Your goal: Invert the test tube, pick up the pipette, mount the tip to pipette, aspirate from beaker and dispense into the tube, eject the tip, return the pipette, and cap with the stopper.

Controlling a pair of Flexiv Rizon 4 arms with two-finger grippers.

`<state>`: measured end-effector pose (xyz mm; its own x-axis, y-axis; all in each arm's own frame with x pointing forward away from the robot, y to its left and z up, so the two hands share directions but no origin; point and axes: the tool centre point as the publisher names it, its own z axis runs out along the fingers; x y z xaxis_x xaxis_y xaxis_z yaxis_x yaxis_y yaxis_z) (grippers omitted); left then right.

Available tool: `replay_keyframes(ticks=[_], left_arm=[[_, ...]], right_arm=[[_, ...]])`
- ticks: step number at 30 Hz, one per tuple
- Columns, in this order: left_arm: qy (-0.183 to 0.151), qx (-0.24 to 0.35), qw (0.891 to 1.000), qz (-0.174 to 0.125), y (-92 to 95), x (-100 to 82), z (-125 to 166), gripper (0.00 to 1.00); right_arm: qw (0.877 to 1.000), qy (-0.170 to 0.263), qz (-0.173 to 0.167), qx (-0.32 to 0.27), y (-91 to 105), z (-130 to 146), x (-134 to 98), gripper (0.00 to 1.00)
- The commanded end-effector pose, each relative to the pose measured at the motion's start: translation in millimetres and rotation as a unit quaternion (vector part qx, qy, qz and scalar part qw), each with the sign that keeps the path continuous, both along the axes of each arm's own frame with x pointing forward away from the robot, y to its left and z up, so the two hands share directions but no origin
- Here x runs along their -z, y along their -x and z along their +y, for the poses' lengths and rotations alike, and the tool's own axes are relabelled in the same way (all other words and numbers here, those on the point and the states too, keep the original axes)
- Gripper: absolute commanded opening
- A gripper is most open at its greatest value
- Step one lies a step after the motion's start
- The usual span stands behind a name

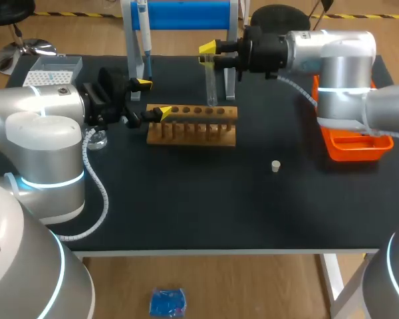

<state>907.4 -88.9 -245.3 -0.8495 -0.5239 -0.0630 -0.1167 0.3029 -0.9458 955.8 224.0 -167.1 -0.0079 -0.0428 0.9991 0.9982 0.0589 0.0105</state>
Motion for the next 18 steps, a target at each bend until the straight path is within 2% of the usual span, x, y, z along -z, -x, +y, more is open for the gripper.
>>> replay_keyframes(ticks=[1,18], left_arm=[[0.0,-0.001,1.0,-0.001,0.0,0.8,-0.8,1.0],[0.0,-0.001,1.0,-0.001,0.0,0.8,-0.8,1.0]], right_arm=[[1.0,0.0,-0.011,-0.006,-0.4,-1.5,1.4,0.0],[1.0,-0.004,-0.018,-0.019,2.1,-1.0,2.5,0.0]])
